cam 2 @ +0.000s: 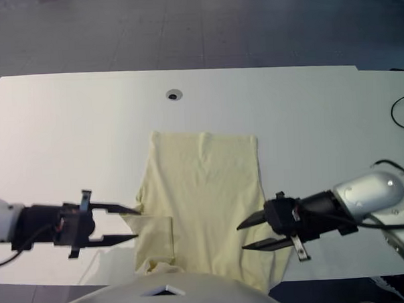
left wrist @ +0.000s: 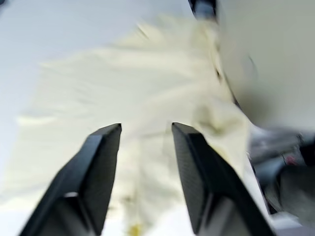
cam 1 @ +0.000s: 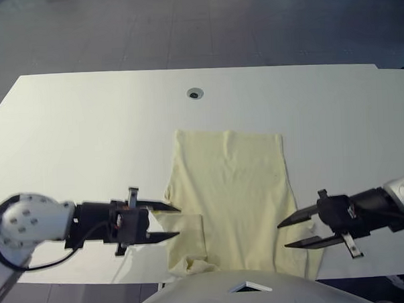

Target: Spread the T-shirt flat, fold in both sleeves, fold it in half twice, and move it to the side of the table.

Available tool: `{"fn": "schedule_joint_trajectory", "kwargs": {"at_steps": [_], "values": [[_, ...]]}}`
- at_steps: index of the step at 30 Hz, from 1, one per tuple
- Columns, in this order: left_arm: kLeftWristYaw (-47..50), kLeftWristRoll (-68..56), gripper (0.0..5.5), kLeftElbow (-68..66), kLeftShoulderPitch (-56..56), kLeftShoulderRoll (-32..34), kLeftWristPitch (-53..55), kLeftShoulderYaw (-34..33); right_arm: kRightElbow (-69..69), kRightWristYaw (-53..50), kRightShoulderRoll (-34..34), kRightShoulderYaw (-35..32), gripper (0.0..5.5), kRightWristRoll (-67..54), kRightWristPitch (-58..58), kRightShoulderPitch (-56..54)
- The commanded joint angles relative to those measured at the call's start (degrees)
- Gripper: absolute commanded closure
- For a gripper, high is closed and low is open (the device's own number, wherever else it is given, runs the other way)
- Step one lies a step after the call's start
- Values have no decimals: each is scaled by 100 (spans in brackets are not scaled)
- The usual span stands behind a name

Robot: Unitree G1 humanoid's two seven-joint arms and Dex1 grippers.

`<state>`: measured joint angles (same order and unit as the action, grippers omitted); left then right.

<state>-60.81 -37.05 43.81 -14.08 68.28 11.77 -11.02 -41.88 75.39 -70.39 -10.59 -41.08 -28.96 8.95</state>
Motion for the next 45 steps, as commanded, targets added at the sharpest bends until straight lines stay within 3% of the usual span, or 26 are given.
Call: {"fn": "schedule_joint_trajectory", "kwargs": {"at_steps": [1, 4, 6, 9, 25, 31, 38, 45], "values": [[632, 958, 286, -1014, 1672, -643, 166, 919, 817, -855, 444, 787, 321, 771, -195, -1216], [955, 2152, 238, -1842, 2347, -1299, -115, 1868, 1677, -1545, 1055, 1561, 274, 1823, 54, -1831], [1083, 2695, 214, -2250, 2544, -1596, -308, 2245, 2034, -1773, 1334, 1857, 296, 2240, 229, -2012], [1294, 3418, 261, -2948, 2826, -1993, -730, 2632, 2664, -2228, 1816, 2161, 343, 2895, 677, -2238], [2181, 5533, 11, -6125, 3836, -3198, -2322, 3436, 5756, -3658, 3048, 3222, 99, 5611, 2768, -3117], [2877, 6218, 10, -7893, 4742, -3576, -2539, 3643, 7838, -4772, 3870, 3474, 14, 6333, 3515, -4254], [3720, 6763, 10, -10336, 6195, -4115, -2862, 3945, 10474, -6328, 4599, 3785, 14, 7098, 4111, -5757], [4518, 7035, 10, -11532, 6836, -4458, -3019, 4051, 11418, -7319, 4833, 3599, 14, 7205, 4361, -6400]]}}
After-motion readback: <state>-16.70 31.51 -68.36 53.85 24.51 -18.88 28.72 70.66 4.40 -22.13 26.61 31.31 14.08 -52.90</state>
